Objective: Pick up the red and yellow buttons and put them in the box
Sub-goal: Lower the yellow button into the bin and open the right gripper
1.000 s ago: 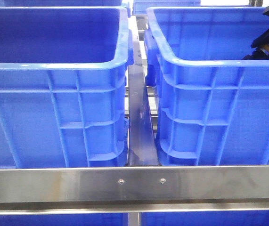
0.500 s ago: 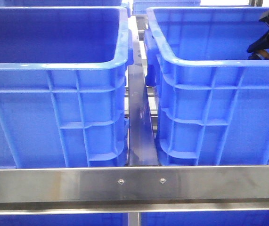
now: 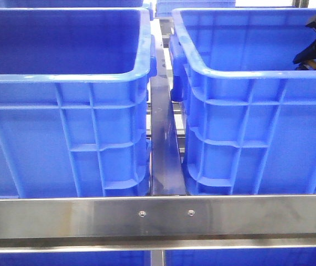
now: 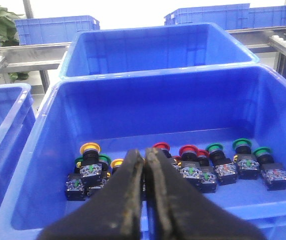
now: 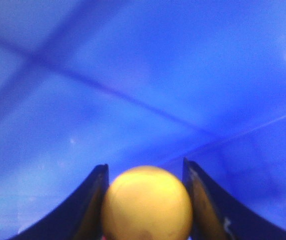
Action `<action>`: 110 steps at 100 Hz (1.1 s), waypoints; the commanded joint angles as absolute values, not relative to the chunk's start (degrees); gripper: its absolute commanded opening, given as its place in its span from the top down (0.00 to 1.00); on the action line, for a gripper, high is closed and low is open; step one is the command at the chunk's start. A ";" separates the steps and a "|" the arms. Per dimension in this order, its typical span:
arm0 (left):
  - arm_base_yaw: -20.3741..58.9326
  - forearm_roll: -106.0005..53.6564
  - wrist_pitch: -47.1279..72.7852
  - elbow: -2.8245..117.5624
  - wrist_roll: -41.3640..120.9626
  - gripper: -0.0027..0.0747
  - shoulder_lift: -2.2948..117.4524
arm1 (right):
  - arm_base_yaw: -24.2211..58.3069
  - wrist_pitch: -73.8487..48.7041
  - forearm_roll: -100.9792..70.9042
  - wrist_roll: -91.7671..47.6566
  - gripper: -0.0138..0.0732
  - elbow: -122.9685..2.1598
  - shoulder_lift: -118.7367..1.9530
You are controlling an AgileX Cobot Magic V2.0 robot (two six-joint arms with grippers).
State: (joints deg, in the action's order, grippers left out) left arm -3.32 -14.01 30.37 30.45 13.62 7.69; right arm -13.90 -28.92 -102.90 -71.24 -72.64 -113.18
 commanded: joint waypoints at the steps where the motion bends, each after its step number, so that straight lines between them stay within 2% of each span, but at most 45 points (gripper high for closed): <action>1: -3.40 -14.84 25.72 31.78 13.04 0.99 8.53 | -14.22 -30.55 -105.82 -71.67 0.48 -74.60 -110.02; 24: -3.40 -14.84 25.72 31.78 13.04 0.99 8.53 | -14.22 -28.04 -105.82 -71.67 0.26 -74.60 -110.02; 40: -3.40 -14.84 25.72 31.78 13.04 0.99 8.53 | -14.22 -25.83 -105.82 -71.67 0.19 -74.60 -110.02; 69: -3.40 -14.84 25.72 31.78 13.04 0.99 8.53 | -14.22 -25.42 -105.82 -71.67 0.18 -74.60 -110.02; 110: -3.40 -14.84 25.72 31.78 13.04 0.99 8.53 | -14.22 -31.30 -103.38 -71.67 0.18 -74.11 -105.86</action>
State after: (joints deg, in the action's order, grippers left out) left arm -3.32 -14.01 30.37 30.45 13.62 7.69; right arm -13.90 -27.79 -102.82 -71.24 -72.64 -111.45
